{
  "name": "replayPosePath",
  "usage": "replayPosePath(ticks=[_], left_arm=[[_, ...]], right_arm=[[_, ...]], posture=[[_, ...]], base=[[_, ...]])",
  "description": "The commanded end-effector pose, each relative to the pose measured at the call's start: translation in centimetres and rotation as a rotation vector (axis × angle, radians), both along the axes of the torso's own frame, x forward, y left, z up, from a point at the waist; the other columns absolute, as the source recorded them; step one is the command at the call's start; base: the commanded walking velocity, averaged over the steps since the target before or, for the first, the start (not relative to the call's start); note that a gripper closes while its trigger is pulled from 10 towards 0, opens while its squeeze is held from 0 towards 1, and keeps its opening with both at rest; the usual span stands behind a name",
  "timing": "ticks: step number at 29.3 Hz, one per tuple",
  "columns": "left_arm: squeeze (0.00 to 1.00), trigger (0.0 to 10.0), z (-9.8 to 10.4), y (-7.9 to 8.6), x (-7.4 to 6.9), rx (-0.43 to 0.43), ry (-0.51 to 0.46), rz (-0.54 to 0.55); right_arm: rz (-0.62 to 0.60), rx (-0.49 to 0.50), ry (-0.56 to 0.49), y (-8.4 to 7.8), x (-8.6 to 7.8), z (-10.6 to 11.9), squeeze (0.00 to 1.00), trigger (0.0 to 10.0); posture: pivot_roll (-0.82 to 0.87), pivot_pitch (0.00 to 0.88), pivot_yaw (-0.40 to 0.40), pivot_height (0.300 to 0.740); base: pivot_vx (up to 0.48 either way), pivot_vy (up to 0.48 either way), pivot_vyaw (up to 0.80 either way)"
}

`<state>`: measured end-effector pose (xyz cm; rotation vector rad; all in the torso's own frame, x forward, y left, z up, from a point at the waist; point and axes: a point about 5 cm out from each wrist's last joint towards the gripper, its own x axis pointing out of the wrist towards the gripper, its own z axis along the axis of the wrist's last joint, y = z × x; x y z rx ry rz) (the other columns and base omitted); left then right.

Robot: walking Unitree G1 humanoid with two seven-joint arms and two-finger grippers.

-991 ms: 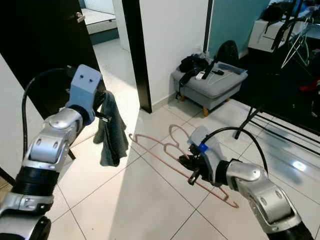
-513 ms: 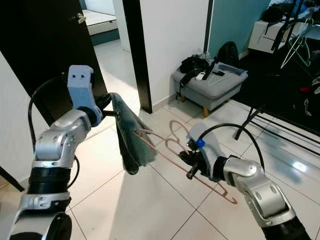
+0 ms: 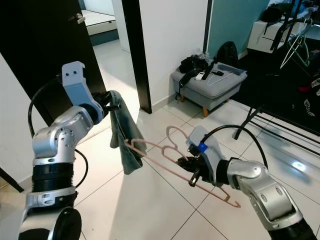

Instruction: Hang hanger

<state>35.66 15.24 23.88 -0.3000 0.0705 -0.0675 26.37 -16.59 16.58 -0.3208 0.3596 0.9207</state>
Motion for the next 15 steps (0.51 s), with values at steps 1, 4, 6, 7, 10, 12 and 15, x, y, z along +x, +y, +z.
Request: replayPosePath(ticks=[1,4,6,7,10,12,15], left_arm=[[0.0,10.0,0.5,-0.4,-0.1,-0.016,-0.003,-0.009],[0.0,10.0,0.5,-0.6,-0.2,-0.016,0.004,-0.012],[0.0,10.0,0.6,-0.7,-0.2,-0.019,0.005,-0.014],[0.0,10.0,0.7,-0.8,-0.3,-0.023,0.005,-0.017],[0.0,10.0,0.8,-1.1,-0.4,-0.036,0.004,-0.025],[0.0,10.0,0.9,-1.7,-0.6,-0.057,0.002,-0.046],[0.0,10.0,0.9,-2.2,-0.8,-0.062,0.006,-0.059]], right_arm=[[0.013,0.005,-0.002,0.4,0.0,0.1,0.0,10.0],[-0.005,0.02,-0.018,0.5,0.3,0.4,0.0,10.0],[-0.011,0.022,-0.024,0.5,0.5,0.4,0.0,10.0],[-0.017,0.028,-0.029,0.6,0.6,0.5,0.0,10.0],[-0.03,0.032,-0.04,0.6,0.8,0.6,0.0,10.0],[-0.049,0.037,-0.054,0.7,1.2,0.7,0.0,10.0],[-0.06,0.042,-0.063,0.8,1.5,0.9,0.0,10.0]], posture=[[-0.11,0.0,0.046,0.731],[-0.1,0.0,0.045,0.731],[-0.1,0.0,0.043,0.731],[-0.1,0.0,0.043,0.731],[-0.1,0.0,0.039,0.731],[-0.1,0.0,0.039,0.731],[-0.09,0.0,0.036,0.731]], base=[[0.0,0.0,0.0],[0.0,0.0,0.0],[0.0,0.0,0.0],[0.0,0.0,0.0],[0.0,0.0,0.0],[0.0,0.0,0.0],[0.0,0.0,0.0]])
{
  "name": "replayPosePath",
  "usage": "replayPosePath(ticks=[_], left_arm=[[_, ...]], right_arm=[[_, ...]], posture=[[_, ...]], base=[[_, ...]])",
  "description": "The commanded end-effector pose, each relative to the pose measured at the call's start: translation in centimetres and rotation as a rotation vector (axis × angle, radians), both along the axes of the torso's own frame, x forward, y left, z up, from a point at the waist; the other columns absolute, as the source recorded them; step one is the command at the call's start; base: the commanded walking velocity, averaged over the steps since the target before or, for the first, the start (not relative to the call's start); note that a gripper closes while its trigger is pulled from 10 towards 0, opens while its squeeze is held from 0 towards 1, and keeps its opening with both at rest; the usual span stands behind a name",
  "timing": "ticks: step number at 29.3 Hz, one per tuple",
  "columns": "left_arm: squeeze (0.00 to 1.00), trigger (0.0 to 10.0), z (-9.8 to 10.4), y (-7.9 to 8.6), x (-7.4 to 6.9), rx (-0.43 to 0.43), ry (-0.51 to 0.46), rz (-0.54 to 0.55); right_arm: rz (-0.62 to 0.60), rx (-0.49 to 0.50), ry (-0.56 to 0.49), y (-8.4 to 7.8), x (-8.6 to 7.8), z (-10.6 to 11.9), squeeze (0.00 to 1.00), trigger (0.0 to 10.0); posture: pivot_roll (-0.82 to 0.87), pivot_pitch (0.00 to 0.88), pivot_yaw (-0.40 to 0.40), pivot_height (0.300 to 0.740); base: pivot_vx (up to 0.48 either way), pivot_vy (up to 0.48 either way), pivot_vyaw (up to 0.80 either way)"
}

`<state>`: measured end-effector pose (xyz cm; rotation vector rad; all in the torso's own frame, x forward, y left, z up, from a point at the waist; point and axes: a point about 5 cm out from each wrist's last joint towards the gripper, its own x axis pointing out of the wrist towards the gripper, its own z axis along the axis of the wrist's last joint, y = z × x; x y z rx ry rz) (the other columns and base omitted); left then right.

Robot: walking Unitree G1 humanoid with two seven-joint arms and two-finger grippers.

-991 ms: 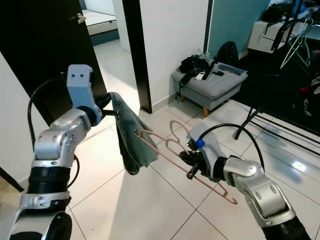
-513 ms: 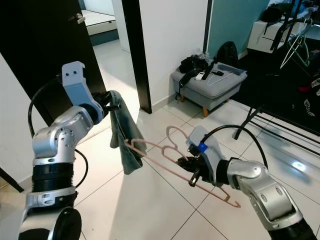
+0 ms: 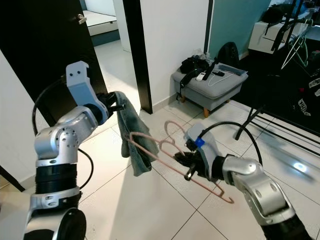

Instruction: Hang hanger

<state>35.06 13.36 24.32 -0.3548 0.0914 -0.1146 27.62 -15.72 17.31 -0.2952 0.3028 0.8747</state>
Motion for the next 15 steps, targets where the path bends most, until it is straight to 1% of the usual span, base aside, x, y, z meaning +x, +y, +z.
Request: replayPosePath(ticks=[1,3,12,15], left_arm=[[0.0,10.0,0.45,-0.31,-0.16,-0.006,-0.01,-0.011],[0.0,10.0,0.34,-0.53,-0.24,-0.001,-0.004,-0.018],[0.0,10.0,0.13,-0.46,-0.24,0.009,0.007,-0.017],[0.0,10.0,0.05,-0.29,-0.18,0.03,0.011,-0.008]], right_arm=[[-0.016,0.001,-0.015,-0.08,0.21,0.14,0.0,10.0],[-0.033,0.004,-0.026,-0.18,0.42,0.33,0.0,10.0],[-0.059,0.007,-0.044,-0.5,0.68,0.71,0.0,10.0],[-0.067,0.008,-0.047,-0.68,0.67,0.87,0.0,10.0]], posture=[[-0.09,0.0,0.036,0.731],[-0.09,0.0,0.037,0.731],[-0.1,0.0,0.036,0.731],[-0.1,0.0,0.038,0.731]], base=[[0.0,0.0,0.0],[0.0,0.0,0.0],[0.0,0.0,0.0],[0.0,0.0,0.0]])
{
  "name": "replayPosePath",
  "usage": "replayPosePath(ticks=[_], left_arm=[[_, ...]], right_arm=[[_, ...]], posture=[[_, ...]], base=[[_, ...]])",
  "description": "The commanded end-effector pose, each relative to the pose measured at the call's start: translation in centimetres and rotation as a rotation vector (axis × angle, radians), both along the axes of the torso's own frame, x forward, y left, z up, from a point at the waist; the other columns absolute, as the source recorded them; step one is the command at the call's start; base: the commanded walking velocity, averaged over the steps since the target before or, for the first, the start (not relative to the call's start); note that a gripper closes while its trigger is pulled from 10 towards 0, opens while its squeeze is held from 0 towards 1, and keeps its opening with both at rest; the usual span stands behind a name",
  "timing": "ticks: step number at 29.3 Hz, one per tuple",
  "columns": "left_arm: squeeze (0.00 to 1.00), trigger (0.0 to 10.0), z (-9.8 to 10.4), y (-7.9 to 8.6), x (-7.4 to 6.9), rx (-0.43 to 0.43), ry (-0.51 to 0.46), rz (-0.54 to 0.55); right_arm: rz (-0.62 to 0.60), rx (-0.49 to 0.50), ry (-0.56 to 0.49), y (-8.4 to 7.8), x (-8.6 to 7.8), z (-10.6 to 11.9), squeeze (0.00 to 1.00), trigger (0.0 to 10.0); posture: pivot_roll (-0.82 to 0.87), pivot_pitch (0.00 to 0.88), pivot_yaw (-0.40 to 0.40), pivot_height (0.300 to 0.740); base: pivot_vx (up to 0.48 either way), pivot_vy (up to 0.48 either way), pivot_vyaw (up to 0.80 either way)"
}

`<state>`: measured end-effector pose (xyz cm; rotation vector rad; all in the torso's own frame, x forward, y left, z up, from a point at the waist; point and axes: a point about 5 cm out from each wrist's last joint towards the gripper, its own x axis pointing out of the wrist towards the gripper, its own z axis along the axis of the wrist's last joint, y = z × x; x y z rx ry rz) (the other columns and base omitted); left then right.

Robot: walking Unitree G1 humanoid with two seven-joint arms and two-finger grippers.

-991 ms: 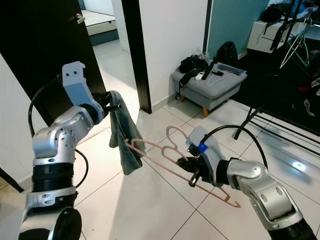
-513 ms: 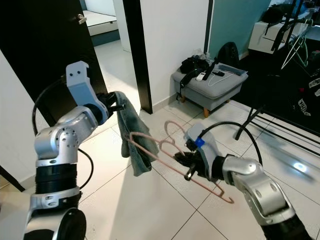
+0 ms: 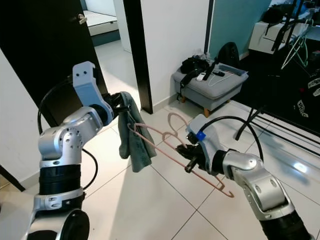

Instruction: Hang hanger

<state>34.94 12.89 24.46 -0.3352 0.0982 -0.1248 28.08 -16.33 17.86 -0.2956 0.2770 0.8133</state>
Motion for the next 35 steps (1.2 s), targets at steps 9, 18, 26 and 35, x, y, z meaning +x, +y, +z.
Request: replayPosePath(ticks=[9,18,26,35], left_arm=[[0.0,10.0,-0.2,0.6,0.0,0.048,0.007,0.02],[0.0,10.0,-0.8,1.0,0.1,0.147,0.007,0.054],[0.0,10.0,-0.9,0.5,0.1,0.234,-0.017,0.053],[0.0,10.0,-1.1,0.4,-0.1,0.311,-0.036,0.035]], right_arm=[[-0.019,0.012,-0.029,-0.3,0.1,0.9,0.0,10.0],[0.008,0.041,-0.05,-0.1,0.0,1.6,0.0,10.0],[0.079,0.133,-0.085,0.9,-0.6,2.8,0.0,10.0],[0.078,0.139,-0.093,0.9,-0.5,2.9,0.0,10.0]], posture=[[-0.1,0.0,0.04,0.731],[-0.1,0.0,0.037,0.731],[-0.1,0.0,0.036,0.731],[-0.09,0.0,0.035,0.731]], base=[[0.0,0.0,0.0],[0.0,0.0,0.0],[0.0,0.0,0.0],[0.0,0.0,0.0]])
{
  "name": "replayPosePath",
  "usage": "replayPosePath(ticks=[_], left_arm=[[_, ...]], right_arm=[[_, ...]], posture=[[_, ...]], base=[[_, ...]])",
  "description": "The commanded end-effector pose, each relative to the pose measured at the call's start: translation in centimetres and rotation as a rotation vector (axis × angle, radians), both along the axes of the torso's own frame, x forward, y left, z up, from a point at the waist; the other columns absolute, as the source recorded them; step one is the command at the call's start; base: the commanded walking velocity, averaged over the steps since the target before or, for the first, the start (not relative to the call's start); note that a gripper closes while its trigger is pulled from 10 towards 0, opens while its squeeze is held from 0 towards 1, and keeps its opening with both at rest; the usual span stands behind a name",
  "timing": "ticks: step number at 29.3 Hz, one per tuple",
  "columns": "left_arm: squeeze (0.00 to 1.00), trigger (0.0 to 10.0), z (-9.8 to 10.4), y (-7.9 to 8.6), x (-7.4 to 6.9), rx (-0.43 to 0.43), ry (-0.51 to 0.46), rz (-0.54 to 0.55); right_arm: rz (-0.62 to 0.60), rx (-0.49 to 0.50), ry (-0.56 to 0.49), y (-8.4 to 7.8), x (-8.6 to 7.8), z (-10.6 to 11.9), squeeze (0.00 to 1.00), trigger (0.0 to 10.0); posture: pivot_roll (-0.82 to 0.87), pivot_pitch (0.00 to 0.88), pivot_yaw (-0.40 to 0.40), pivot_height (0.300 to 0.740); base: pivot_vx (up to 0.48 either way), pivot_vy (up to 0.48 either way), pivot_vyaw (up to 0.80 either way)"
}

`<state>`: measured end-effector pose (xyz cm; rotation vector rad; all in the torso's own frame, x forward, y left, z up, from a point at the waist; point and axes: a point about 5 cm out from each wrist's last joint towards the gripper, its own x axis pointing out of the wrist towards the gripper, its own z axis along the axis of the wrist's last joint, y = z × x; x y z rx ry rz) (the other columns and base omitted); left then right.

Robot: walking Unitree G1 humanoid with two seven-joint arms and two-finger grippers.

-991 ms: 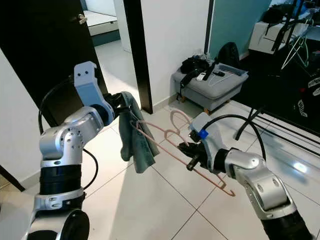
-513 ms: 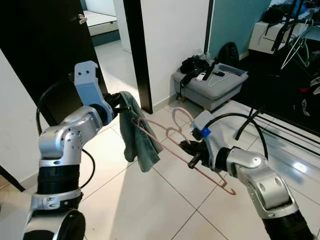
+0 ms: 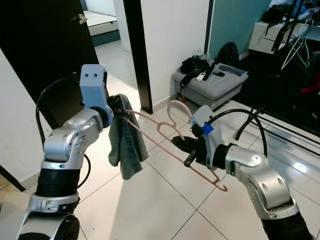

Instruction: Hang hanger

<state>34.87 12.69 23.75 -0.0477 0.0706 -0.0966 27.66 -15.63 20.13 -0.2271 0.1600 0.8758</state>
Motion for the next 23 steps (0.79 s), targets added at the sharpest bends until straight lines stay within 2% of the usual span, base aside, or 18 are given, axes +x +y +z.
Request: replayPosePath(ticks=[1,9,23], left_arm=[[0.0,10.0,-0.4,0.6,-0.1,0.036,0.0,0.018],[0.0,10.0,-0.7,0.6,0.1,0.073,-0.001,0.021],[0.0,10.0,-0.9,0.5,0.0,0.083,0.001,0.019]], right_arm=[[0.012,0.028,-0.027,0.2,0.0,0.7,0.0,10.0],[-0.024,0.031,-0.039,-0.3,0.2,1.0,0.0,10.0],[-0.071,0.02,-0.046,-1.0,0.4,1.2,0.0,10.0]], posture=[[-0.09,0.0,0.035,0.731],[-0.1,0.0,0.038,0.731],[-0.1,0.0,0.038,0.731]], base=[[0.0,0.0,0.0],[0.0,0.0,0.0],[0.0,0.0,0.0]])
